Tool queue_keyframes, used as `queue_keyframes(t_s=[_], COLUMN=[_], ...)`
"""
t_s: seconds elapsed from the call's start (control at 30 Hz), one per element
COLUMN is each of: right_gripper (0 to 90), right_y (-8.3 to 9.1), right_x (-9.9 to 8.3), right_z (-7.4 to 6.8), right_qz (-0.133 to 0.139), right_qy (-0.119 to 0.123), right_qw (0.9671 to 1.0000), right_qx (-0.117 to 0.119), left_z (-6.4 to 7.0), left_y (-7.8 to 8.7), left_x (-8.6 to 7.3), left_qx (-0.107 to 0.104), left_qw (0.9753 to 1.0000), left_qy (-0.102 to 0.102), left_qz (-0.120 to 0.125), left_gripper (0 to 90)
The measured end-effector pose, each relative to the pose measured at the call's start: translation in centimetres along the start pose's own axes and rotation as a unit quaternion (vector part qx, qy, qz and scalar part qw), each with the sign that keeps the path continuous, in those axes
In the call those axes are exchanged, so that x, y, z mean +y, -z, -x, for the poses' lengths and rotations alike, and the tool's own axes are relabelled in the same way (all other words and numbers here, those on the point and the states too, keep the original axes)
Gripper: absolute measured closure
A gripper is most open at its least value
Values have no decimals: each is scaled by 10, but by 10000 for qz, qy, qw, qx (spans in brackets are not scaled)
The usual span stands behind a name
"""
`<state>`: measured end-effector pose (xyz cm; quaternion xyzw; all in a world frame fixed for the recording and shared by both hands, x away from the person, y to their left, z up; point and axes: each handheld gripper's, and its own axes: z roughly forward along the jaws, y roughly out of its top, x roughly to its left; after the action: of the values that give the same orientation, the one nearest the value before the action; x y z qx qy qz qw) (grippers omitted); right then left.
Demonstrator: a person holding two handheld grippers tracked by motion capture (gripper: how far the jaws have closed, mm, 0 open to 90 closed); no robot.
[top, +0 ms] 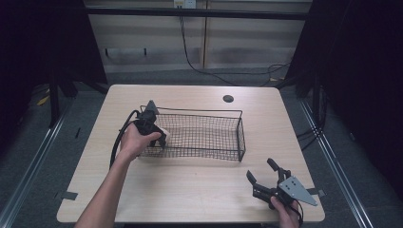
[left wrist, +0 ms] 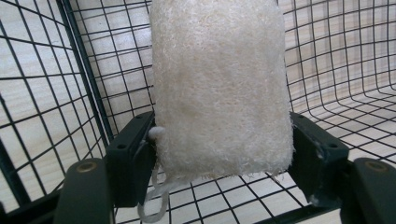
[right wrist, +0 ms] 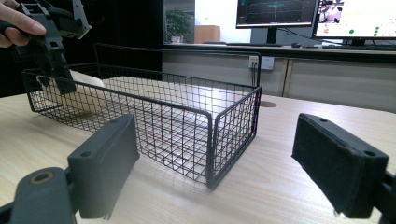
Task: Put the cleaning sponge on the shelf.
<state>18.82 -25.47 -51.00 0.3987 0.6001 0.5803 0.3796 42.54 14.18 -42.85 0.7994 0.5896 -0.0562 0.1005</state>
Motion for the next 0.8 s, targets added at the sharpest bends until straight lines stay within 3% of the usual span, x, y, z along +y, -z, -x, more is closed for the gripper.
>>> queue_keyframes(t_s=[0.27, 0.43, 0.57, 0.8], right_gripper=[136, 136, 136, 136], right_y=[0, 0, 0, 0], right_x=[0, 0, 0, 0], right_z=[0, 0, 0, 0], right_qz=[2, -3, -1, -2], right_qy=[18, 20, 30, 41], right_qw=[10000, 10000, 10000, 10000], right_qx=[-3, -1, -1, 15], left_z=[-2, -2, -4, -6], left_y=[-2, 0, 1, 3], left_x=[0, 0, -1, -2], left_qx=[27, -54, -114, -207], left_qw=[10000, 10000, 9998, 9997], left_qy=[-55, 5, -121, -137], left_qz=[-65, -1, -55, 1], left_gripper=[249, 208, 201, 187])
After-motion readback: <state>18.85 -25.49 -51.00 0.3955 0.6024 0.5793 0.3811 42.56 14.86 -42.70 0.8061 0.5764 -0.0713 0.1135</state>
